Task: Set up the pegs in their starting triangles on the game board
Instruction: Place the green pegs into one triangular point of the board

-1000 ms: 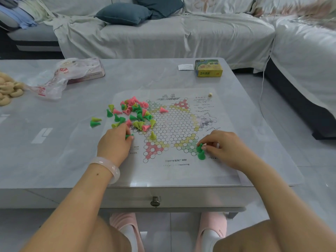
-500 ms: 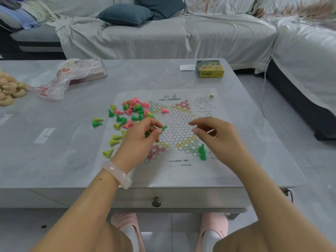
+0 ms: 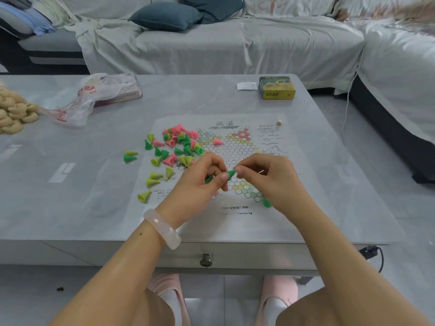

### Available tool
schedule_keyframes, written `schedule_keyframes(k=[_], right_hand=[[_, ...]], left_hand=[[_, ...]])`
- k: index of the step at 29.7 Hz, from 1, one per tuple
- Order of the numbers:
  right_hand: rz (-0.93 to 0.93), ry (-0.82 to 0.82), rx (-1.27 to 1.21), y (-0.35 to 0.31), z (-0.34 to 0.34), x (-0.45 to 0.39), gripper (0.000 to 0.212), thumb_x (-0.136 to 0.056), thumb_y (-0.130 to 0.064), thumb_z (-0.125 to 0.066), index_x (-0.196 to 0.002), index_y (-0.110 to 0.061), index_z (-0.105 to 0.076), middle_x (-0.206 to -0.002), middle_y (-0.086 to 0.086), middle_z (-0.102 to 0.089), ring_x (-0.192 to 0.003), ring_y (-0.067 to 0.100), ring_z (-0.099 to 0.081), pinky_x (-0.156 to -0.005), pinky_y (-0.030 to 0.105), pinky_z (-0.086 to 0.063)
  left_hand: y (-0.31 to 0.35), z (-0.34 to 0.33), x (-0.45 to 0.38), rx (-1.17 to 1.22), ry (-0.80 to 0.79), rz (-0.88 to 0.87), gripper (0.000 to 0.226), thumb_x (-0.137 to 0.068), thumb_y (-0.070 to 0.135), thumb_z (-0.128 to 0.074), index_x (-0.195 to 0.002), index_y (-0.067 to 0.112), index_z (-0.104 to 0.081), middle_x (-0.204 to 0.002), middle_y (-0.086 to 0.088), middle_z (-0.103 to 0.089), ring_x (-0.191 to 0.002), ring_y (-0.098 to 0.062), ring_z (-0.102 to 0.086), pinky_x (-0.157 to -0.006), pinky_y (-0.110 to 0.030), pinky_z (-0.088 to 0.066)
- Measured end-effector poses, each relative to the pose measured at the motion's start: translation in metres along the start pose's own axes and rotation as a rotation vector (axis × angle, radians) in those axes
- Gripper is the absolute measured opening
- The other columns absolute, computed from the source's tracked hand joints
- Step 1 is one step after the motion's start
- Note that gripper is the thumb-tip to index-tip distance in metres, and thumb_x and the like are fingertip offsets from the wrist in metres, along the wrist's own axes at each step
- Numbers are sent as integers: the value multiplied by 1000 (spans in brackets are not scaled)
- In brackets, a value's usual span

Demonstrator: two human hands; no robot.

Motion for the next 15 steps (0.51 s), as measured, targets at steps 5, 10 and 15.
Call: schedule_keyframes(k=[5,10,15], right_hand=[[33,21,126,0,14,2,10,-82,-18,-64,-76,-26,-67,-75,-12,-63,-70,0,-55,-62,10,-43],[22,-29,339,12,23,3,8,-81,-21,-64,-76,-26,-66,-85,-8,-59,-80,5,-52,-76,23,-43],[59,-138,563,18,13,4,5,-84,-27,-61,-81,-23,-64,-92,-10,-48,-93,9,-41,-81,22,-32]], left_hand=[[-14,-2,1,-110,26,102,7,-91,25,-51,-86,23,-47,-63,7,-60,-52,2,-50,-56,-18,-39],[-27,28,1,-145,244,201,8,-91,19,-50,-84,18,-47,-74,5,-51,-55,0,-53,-43,-5,-38],[-30,33,1,-205,262,214,4,-91,17,-49,-87,16,-49,-78,6,-50,-64,-2,-49,-45,-2,-37]])
Point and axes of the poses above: each hand's wrist, its own x-axis away from the middle knuckle, its own z-axis out of the back of the hand, y = z × x, the point moved 10 cm from there along -x, towards the middle knuckle
